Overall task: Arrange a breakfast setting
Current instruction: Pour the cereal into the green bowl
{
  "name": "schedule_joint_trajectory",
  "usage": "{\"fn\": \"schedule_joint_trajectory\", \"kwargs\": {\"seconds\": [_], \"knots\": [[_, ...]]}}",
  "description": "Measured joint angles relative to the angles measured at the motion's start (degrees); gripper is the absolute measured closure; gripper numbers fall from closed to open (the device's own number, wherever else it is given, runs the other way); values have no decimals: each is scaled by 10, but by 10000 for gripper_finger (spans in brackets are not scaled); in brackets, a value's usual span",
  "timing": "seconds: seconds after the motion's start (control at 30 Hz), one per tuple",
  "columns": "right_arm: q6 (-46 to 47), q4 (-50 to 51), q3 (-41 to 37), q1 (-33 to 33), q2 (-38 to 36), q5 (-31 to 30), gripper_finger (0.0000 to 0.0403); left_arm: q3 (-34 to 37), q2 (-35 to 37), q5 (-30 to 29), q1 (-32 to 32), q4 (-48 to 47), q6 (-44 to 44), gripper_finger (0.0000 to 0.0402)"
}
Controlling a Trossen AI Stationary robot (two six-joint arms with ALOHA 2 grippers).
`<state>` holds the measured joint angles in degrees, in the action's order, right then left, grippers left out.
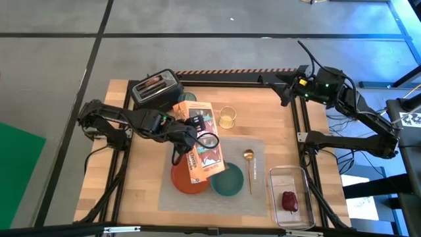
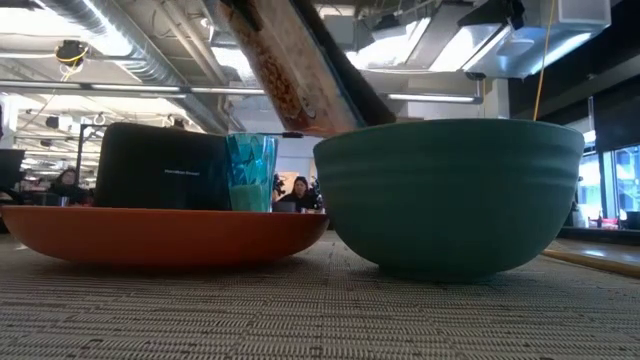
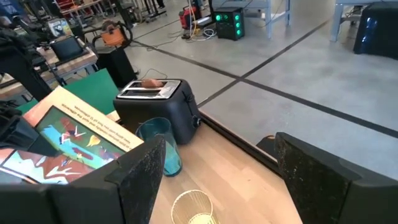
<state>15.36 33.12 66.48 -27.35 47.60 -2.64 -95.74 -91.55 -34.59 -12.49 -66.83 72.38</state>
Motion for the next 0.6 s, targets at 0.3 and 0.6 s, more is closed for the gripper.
{"fn": "schedule_joint_trajectory", "kwargs": {"seconds": [0.3,0.6], "knots": [[9,0,0,0,-2,12,114,0,0,2,-1,35,48,287],[9,0,0,0,-2,14,114,0,0,2,-1,45,110,287]]}}
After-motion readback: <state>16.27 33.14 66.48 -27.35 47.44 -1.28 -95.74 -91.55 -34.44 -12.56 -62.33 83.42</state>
